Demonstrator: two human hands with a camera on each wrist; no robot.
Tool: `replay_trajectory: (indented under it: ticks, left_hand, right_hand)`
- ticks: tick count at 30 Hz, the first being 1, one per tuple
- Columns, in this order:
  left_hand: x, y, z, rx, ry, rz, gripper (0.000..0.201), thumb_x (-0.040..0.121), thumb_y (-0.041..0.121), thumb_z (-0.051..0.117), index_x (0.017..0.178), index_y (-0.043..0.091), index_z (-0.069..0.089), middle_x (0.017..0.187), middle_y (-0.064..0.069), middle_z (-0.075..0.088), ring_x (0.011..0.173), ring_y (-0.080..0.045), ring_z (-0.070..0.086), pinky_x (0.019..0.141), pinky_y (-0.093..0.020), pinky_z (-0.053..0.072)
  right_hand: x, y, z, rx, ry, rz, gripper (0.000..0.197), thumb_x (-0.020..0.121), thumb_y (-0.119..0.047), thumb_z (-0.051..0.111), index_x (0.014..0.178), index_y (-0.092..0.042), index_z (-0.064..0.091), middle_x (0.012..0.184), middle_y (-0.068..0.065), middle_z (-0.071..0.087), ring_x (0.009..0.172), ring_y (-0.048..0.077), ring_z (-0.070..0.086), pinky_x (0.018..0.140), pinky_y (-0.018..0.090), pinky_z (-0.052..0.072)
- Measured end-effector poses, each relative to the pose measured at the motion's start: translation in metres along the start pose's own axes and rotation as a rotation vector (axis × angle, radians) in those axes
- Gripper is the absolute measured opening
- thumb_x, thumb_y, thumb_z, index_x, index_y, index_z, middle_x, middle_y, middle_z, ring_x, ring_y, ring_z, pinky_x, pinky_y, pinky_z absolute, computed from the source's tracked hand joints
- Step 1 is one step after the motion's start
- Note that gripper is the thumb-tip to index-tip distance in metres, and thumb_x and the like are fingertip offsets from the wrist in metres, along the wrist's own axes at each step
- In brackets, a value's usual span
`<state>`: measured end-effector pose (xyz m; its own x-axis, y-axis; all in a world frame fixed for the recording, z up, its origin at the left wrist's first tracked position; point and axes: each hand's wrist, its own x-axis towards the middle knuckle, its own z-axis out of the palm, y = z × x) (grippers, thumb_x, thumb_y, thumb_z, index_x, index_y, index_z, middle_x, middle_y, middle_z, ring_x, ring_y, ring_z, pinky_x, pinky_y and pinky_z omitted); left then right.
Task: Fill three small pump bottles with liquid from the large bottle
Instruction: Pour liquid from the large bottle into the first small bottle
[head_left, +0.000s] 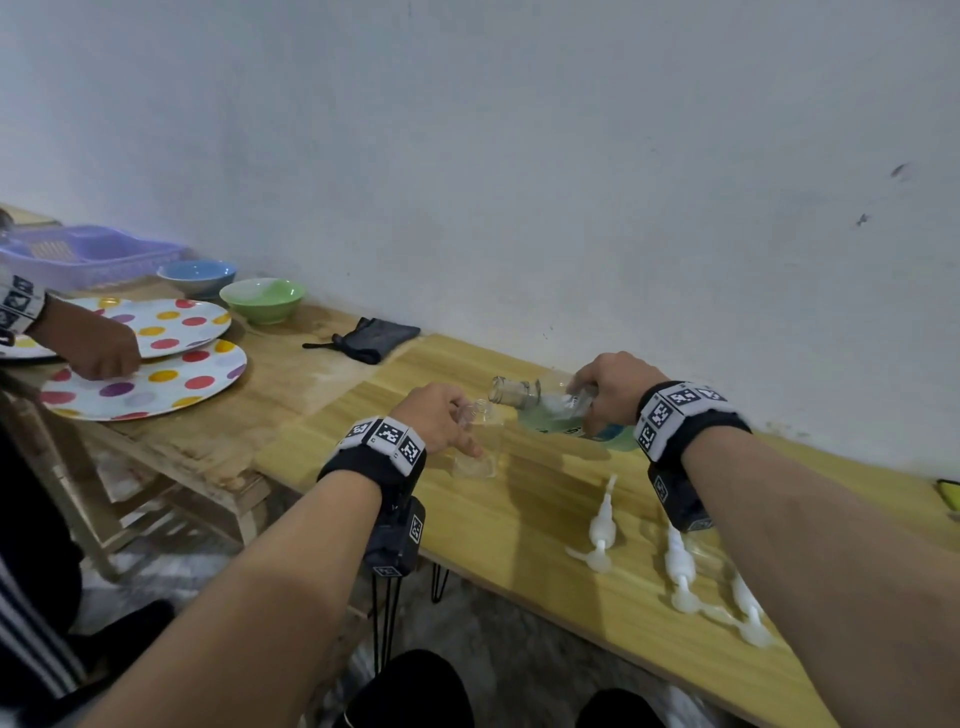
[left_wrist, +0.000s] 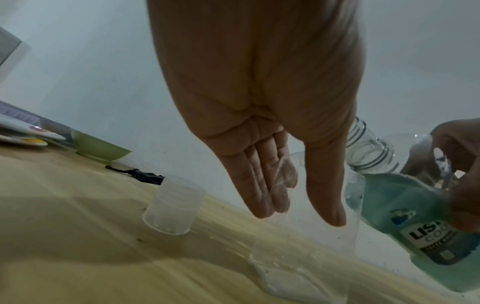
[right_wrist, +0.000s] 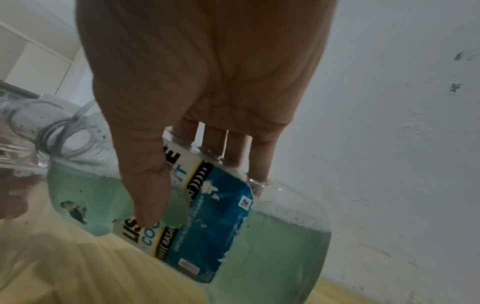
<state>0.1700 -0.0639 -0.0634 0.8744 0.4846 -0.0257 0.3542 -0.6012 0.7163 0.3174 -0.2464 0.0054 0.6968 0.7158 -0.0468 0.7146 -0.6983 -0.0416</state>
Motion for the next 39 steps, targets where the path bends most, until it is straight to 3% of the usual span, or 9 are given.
replay_trajectory:
  ticks: [8,15,22,26,29,39]
  left_hand:
    - [0.000,-0.001,0.000,-0.004,-0.003,0.012,0.038,0.058,0.017,0.092,0.081,0.014,0.062,0.096,-0.004,0.073,0.095,-0.022,0.067,0.086,-0.039,0.054]
    - [0.000,-0.004,0.002,-0.035,0.000,0.001,0.044,0.058,0.019,0.092,0.091,0.004,0.067,0.098,-0.005,0.072,0.097,-0.023,0.066,0.090,-0.041,0.053]
    - [0.001,-0.004,0.002,-0.066,-0.004,-0.001,0.043,0.059,0.016,0.091,0.091,0.001,0.067,0.094,-0.006,0.074,0.095,-0.024,0.067,0.089,-0.042,0.053]
    - [0.001,-0.005,0.002,-0.049,0.001,0.006,0.036,0.057,0.019,0.093,0.077,0.008,0.066,0.090,-0.005,0.074,0.091,-0.024,0.068,0.089,-0.045,0.054]
    - [0.001,-0.004,0.002,-0.053,0.002,-0.005,0.041,0.058,0.019,0.092,0.085,0.002,0.068,0.091,-0.006,0.074,0.091,-0.024,0.069,0.089,-0.045,0.054]
    - [0.000,-0.004,0.002,-0.056,-0.003,-0.010,0.041,0.058,0.019,0.092,0.087,0.002,0.068,0.094,-0.005,0.073,0.094,-0.023,0.067,0.091,-0.044,0.053]
  right_hand:
    - [0.002,-0.004,-0.002,-0.042,0.005,0.006,0.049,0.065,-0.019,0.085,0.111,-0.028,0.070,0.107,-0.002,0.069,0.095,0.021,0.064,0.079,0.034,0.055]
    - [0.004,-0.006,-0.008,-0.108,0.008,0.014,0.052,0.063,-0.019,0.084,0.111,-0.031,0.070,0.107,-0.001,0.069,0.094,0.023,0.065,0.080,0.037,0.057]
    - [0.006,-0.005,-0.009,-0.130,0.009,0.015,0.050,0.065,-0.019,0.083,0.112,-0.031,0.069,0.107,0.000,0.070,0.093,0.023,0.066,0.080,0.036,0.057]
    - [0.007,-0.003,-0.009,-0.146,0.012,0.010,0.053,0.066,-0.020,0.083,0.116,-0.031,0.068,0.111,-0.002,0.068,0.097,0.022,0.065,0.080,0.035,0.055]
    - [0.007,-0.004,-0.010,-0.155,0.018,0.007,0.054,0.065,-0.021,0.082,0.115,-0.033,0.067,0.110,-0.003,0.068,0.096,0.022,0.064,0.078,0.033,0.054]
    - [0.007,-0.004,-0.012,-0.175,0.023,0.002,0.054,0.064,-0.019,0.080,0.115,-0.032,0.067,0.105,-0.003,0.068,0.090,0.022,0.064,0.071,0.030,0.050]
